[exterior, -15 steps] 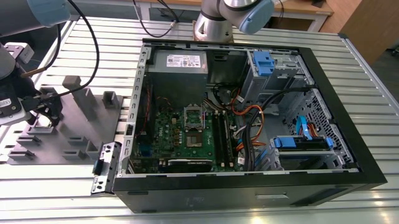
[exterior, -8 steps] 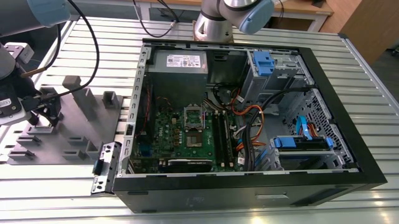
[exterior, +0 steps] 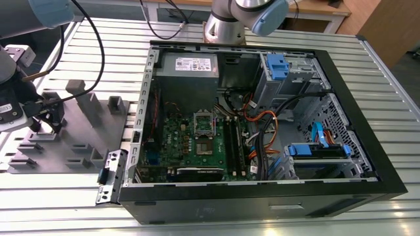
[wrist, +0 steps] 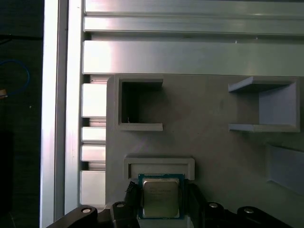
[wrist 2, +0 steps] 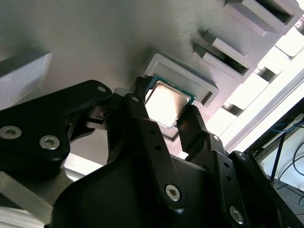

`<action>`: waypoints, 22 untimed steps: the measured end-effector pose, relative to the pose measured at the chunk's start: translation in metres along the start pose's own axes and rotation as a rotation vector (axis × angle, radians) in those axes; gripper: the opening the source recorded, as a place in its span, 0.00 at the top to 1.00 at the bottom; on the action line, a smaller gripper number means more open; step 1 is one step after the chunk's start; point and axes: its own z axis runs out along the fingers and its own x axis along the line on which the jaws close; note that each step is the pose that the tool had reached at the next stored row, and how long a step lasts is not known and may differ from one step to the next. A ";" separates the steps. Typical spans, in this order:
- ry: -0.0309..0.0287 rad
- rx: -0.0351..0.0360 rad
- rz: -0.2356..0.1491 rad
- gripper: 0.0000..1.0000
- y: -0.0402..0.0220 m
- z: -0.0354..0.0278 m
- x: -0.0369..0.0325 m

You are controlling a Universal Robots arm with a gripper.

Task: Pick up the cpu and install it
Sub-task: 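Pick up the cpu and move it towards the insertion slot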

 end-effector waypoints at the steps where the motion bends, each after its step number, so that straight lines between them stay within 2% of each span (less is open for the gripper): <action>1: 0.0000 0.0000 0.000 0.46 0.0000 0.0000 0.0000; 22: 0.0001 -0.0001 -0.006 0.46 0.0000 -0.0005 0.0007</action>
